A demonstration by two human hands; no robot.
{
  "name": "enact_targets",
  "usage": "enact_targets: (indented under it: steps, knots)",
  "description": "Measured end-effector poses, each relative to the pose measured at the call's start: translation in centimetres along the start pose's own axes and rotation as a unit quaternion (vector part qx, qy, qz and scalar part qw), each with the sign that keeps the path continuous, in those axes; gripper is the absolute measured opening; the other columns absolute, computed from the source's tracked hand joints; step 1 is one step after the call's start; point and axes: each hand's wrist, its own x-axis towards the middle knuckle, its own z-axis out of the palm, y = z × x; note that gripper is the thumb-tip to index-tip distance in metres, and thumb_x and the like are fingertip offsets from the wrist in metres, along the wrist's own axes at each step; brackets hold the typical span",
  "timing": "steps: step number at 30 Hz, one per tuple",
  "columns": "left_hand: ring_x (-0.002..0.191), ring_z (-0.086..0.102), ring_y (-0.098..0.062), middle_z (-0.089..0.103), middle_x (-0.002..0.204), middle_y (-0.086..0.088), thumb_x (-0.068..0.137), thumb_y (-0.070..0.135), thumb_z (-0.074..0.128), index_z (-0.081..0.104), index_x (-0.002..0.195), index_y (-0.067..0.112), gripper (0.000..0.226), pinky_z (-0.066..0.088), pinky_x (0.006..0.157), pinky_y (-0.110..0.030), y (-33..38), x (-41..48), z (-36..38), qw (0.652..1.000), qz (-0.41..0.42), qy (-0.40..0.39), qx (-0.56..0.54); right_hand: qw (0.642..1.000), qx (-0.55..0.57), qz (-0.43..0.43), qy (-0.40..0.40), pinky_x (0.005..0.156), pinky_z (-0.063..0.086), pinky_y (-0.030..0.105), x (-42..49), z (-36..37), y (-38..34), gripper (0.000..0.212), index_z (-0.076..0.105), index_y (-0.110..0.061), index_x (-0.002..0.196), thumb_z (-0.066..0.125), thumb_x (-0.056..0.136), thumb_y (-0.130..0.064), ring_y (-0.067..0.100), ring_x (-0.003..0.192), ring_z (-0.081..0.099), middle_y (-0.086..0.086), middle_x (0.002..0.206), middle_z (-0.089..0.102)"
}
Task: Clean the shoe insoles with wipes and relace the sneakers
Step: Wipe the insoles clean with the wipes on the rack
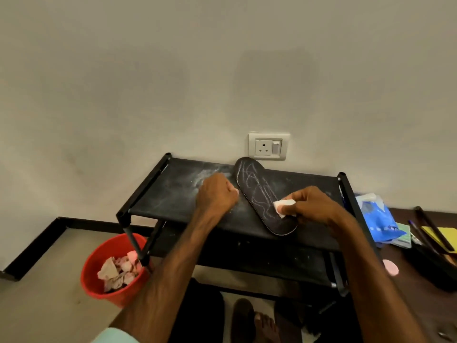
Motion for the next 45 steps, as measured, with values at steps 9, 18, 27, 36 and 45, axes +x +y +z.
enact_targets:
  steps: [9,18,27,36,45]
  knots:
    - [0.115,0.056,-0.027,0.061,0.123,-0.01,0.076,-0.003,0.07,0.057,0.123,0.003,0.049,0.047,0.094,-0.033,1.9,3.8,4.6,0.996,0.008,0.065,-0.064,0.995,-0.057,-0.067,0.054,0.078,0.06,0.029,2.2,-0.4,1.7,0.021,0.077,-0.019,0.104,0.081,0.084,-0.017,0.011,0.086,0.071,0.0,0.096,0.076]
    - [0.125,0.054,-0.022,0.054,0.142,-0.009,0.086,-0.014,0.056,0.04,0.15,0.008,0.07,0.049,0.098,-0.025,0.9,5.4,4.3,0.992,0.006,0.051,-0.119,0.988,-0.054,-0.14,-0.043,0.083,0.056,0.023,1.9,-3.6,3.7,0.016,0.078,-0.023,0.098,0.078,0.086,-0.011,0.011,0.086,0.073,-0.002,0.091,0.079]
    - [0.09,0.067,-0.013,0.073,0.103,0.002,0.098,0.023,0.06,0.072,0.112,0.018,0.019,0.057,0.088,-0.037,-0.7,5.3,2.5,0.975,-0.029,0.114,-0.191,0.985,-0.07,-0.145,0.069,0.085,0.057,0.03,3.0,-4.4,5.5,0.014,0.076,-0.026,0.101,0.077,0.089,-0.019,0.013,0.091,0.07,-0.008,0.097,0.075]
    - [0.052,0.062,-0.009,0.076,0.079,-0.008,0.089,0.008,0.073,0.079,0.094,0.013,0.009,0.052,0.048,-0.02,-1.1,3.7,2.0,0.963,-0.116,-0.02,-0.24,0.959,-0.137,-0.193,0.157,0.073,0.05,0.017,3.9,-0.5,3.9,0.015,0.077,-0.022,0.103,0.076,0.088,-0.019,0.008,0.088,0.066,-0.006,0.098,0.075]
    - [0.073,0.075,-0.018,0.074,0.097,-0.012,0.086,0.001,0.077,0.078,0.091,0.01,0.011,0.06,0.061,-0.022,-2.1,0.9,0.5,0.924,-0.153,-0.018,-0.349,0.952,-0.133,-0.223,0.162,0.084,0.059,0.037,4.8,3.3,1.8,0.018,0.076,-0.023,0.105,0.078,0.088,-0.026,0.009,0.091,0.067,-0.008,0.101,0.075]
